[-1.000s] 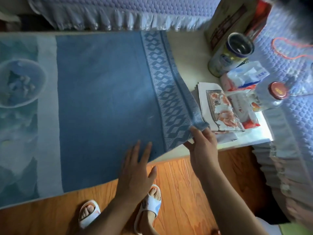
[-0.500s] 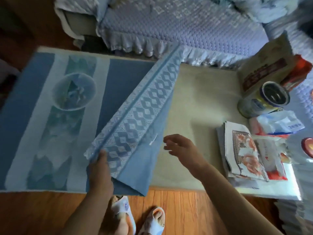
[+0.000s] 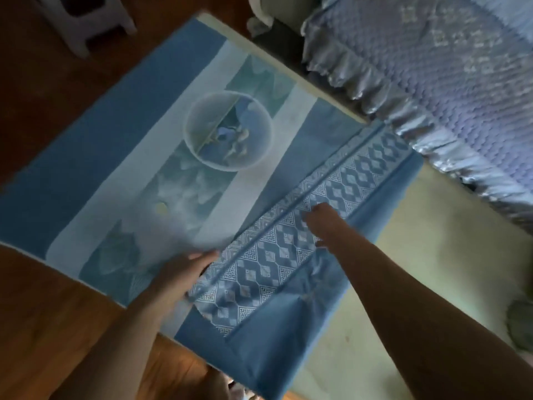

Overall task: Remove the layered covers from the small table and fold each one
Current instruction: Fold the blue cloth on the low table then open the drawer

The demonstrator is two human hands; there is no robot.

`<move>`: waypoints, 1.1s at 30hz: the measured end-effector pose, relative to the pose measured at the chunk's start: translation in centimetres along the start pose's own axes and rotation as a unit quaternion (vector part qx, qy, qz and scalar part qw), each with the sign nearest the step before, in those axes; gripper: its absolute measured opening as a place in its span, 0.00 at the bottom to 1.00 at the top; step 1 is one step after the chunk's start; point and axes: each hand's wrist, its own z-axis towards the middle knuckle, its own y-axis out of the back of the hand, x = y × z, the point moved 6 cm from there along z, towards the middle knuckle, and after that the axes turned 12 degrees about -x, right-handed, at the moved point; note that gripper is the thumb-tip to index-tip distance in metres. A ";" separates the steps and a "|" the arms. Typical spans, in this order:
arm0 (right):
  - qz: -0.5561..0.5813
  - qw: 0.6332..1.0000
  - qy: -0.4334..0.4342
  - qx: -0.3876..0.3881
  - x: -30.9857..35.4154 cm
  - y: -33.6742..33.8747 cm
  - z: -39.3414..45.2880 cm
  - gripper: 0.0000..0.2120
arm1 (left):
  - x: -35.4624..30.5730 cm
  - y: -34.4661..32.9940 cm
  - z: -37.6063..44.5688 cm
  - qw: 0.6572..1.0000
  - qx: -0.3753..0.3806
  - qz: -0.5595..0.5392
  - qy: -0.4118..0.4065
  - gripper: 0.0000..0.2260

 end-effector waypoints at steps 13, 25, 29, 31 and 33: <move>-0.014 0.966 -0.083 -0.243 -3.7 14.6 4.8 0.24 | -7.3 -16.7 -22.1 0.724 0.260 0.375 -0.517 0.03; 0.346 0.922 -0.176 0.003 -24.7 31.7 -1.7 0.09 | -3.8 -19.7 -40.5 0.854 -0.132 0.354 -0.358 0.06; 0.353 0.928 -0.116 0.036 -24.9 35.6 -5.4 0.11 | -1.4 -20.8 -47.4 0.814 -0.199 0.415 -0.354 0.10; 0.365 0.926 -0.088 0.031 -24.7 37.5 -6.8 0.12 | -1.4 -21.4 -50.3 0.811 -0.172 0.398 -0.393 0.07; 0.389 0.919 -0.052 0.027 -24.7 39.1 -8.0 0.12 | -2.0 -21.9 -52.5 0.836 -0.163 0.338 -0.400 0.12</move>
